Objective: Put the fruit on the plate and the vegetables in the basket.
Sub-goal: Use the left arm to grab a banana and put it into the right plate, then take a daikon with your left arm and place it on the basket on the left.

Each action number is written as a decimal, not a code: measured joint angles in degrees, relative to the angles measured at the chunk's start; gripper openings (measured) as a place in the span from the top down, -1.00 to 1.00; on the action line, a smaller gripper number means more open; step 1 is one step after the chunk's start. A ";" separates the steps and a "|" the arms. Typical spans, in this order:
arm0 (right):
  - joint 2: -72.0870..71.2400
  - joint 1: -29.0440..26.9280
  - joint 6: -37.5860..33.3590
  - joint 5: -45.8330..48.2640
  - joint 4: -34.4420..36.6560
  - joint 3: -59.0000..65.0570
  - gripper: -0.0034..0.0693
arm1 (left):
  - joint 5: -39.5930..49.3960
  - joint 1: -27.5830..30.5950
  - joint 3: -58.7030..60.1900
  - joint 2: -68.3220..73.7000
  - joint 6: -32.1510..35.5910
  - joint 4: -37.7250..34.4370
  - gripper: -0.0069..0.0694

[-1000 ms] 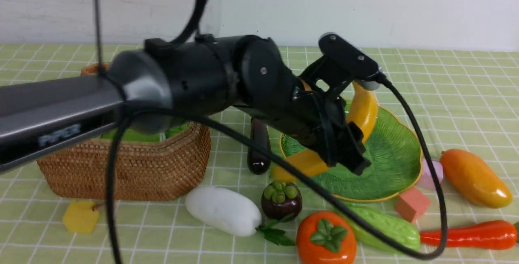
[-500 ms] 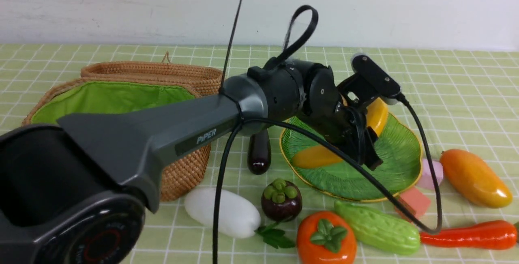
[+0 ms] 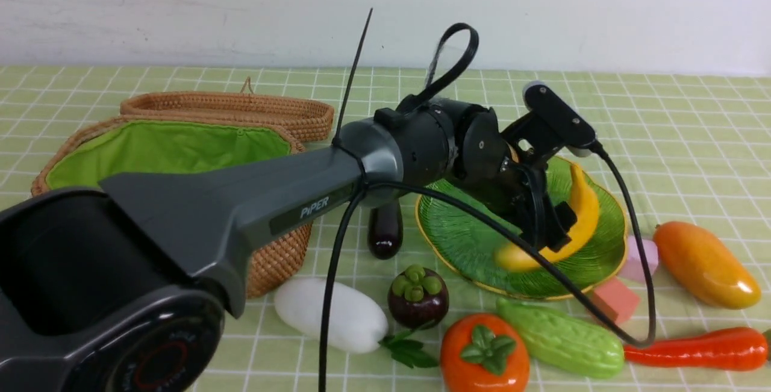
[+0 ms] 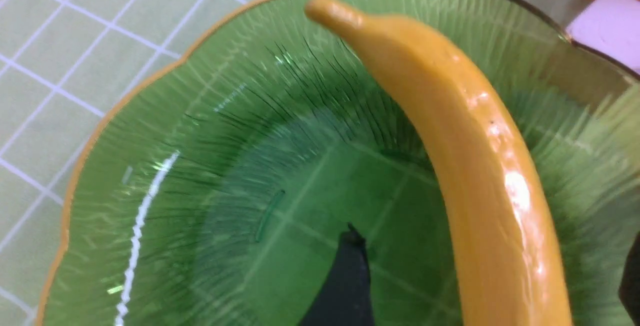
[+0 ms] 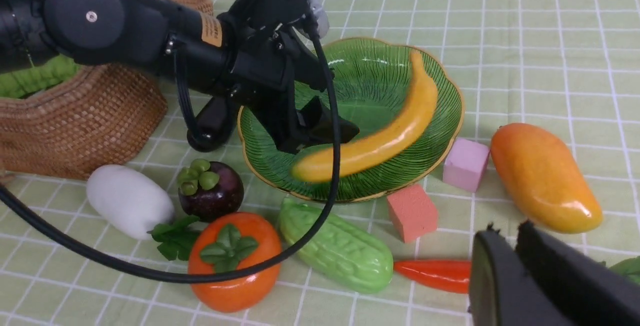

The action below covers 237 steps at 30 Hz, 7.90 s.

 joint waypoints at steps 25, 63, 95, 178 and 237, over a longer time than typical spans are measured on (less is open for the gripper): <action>0.00 0.00 -24.40 2.21 25.43 0.00 0.69 | 41.07 -0.06 18.99 -33.67 -4.53 10.47 0.85; 0.02 0.00 -43.78 4.57 35.07 0.00 0.64 | 21.02 3.36 29.64 -15.76 26.02 25.95 -0.50; 0.02 0.00 -44.84 4.17 35.00 0.00 0.61 | 25.44 3.07 30.27 -17.43 25.84 24.98 -0.46; 0.02 0.00 -38.97 -12.80 26.39 0.00 0.93 | 25.44 3.07 29.79 -19.84 25.34 24.68 0.72; 0.20 0.00 -36.14 -12.77 28.79 0.00 0.90 | 19.75 3.33 39.76 -36.24 4.36 21.56 -0.52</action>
